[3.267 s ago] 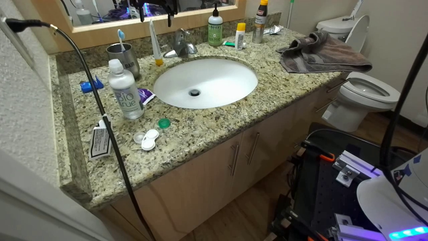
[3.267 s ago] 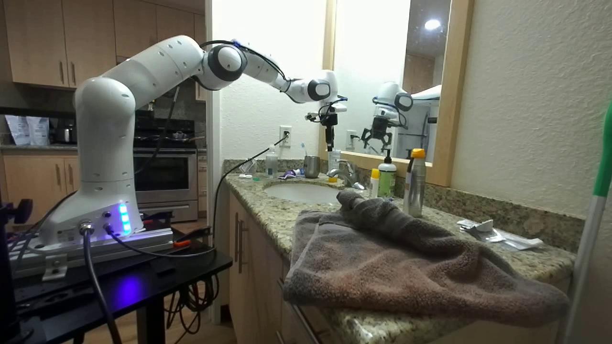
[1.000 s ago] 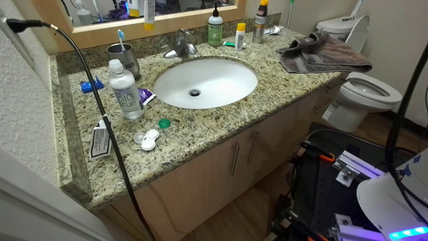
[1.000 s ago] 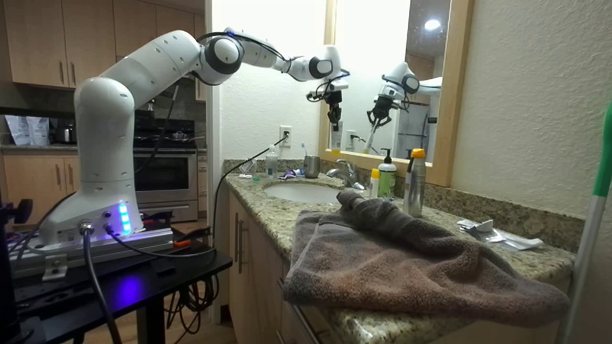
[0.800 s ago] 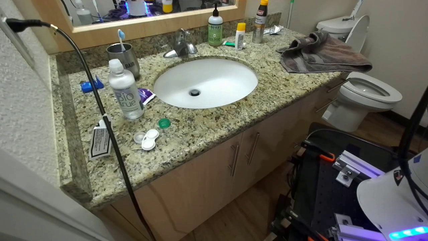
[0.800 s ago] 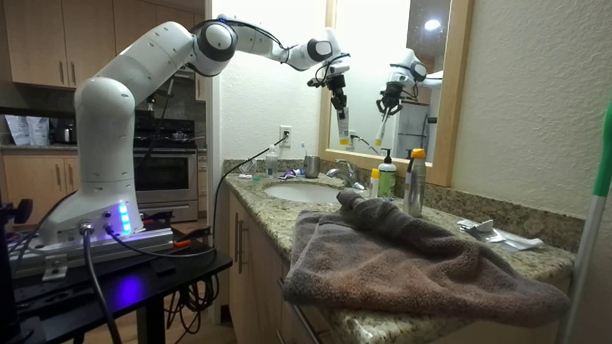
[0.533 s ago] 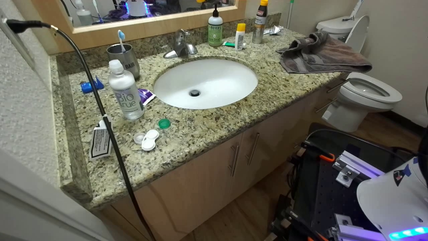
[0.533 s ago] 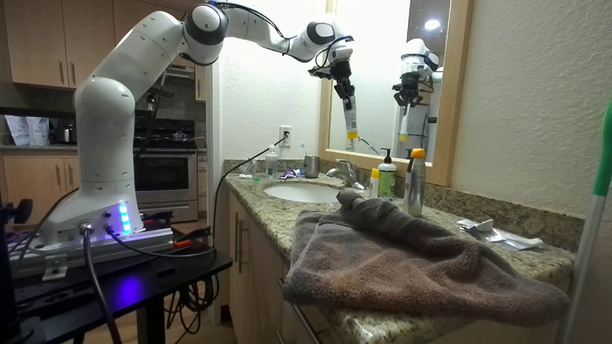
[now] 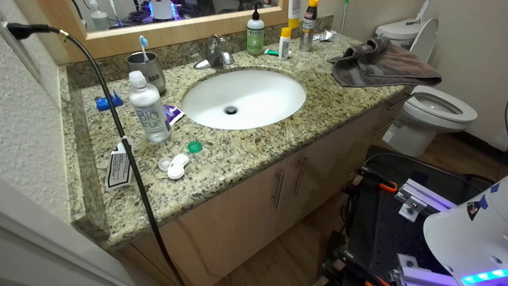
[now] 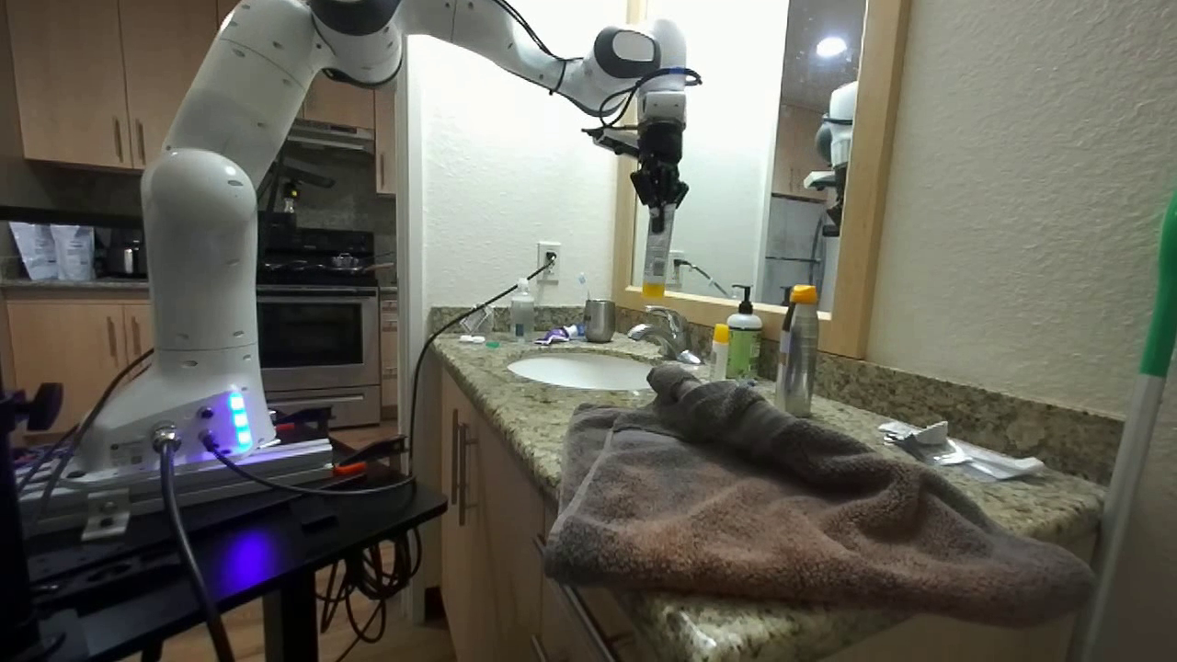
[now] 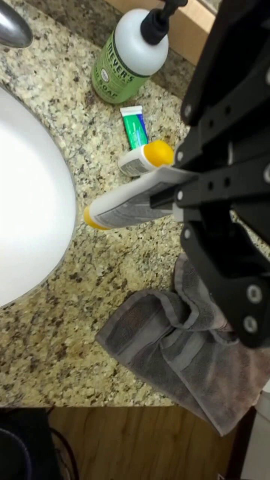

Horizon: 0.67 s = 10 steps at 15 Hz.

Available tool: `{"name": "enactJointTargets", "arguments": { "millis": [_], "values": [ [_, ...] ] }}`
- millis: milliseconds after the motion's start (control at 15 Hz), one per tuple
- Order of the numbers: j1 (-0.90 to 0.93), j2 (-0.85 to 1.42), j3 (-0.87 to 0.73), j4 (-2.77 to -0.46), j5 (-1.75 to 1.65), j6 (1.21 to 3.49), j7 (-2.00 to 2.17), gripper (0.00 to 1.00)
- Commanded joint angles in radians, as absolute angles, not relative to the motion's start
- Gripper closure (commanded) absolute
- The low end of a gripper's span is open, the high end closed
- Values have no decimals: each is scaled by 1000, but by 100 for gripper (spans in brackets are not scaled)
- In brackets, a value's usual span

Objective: Move the white tube to the right of the sink

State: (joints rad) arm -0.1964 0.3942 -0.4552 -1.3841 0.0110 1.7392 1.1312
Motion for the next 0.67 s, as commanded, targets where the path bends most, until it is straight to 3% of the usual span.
{"name": "enactJointTargets", "arguments": {
  "millis": [0,600],
  "values": [
    [-238,375,-407,-1401,1,1738,1140,94],
    [-284,386,-430,-1501,-52,1774,1287,99]
  ]
}}
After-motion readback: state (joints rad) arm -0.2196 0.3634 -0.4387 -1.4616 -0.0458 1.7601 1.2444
